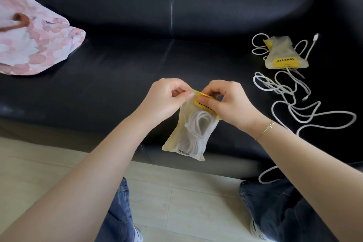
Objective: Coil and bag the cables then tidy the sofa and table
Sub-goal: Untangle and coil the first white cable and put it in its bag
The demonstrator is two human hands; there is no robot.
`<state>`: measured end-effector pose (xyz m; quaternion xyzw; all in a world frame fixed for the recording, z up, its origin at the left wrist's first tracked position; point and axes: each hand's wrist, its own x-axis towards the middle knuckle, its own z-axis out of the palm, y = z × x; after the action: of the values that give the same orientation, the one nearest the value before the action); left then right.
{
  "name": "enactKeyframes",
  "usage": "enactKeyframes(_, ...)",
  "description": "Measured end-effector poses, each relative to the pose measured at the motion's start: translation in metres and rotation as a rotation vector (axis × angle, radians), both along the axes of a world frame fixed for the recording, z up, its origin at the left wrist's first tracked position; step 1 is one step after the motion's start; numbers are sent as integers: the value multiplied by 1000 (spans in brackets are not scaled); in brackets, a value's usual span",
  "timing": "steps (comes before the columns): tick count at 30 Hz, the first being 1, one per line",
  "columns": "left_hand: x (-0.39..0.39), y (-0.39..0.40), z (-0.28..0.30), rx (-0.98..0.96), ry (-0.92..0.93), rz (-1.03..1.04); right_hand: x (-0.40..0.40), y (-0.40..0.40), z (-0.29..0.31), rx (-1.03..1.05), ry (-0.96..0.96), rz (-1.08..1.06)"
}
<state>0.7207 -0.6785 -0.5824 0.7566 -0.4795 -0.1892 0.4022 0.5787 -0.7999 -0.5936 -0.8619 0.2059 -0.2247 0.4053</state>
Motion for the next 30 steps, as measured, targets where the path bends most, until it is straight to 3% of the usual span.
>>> enactKeyframes(7,2,2,0,13,42,-46,-1,-3,1,71,65,37)
enactKeyframes(17,-7,-1,-7,-58,-47,13,-4,-3,9,327,127,12)
enactKeyframes(25,-2,-1,-6,-112,-81,77,-5,-1,10,234,134,-7)
enactKeyframes(30,5,1,-6,-30,131,76,-18,-15,7,124,235,-10)
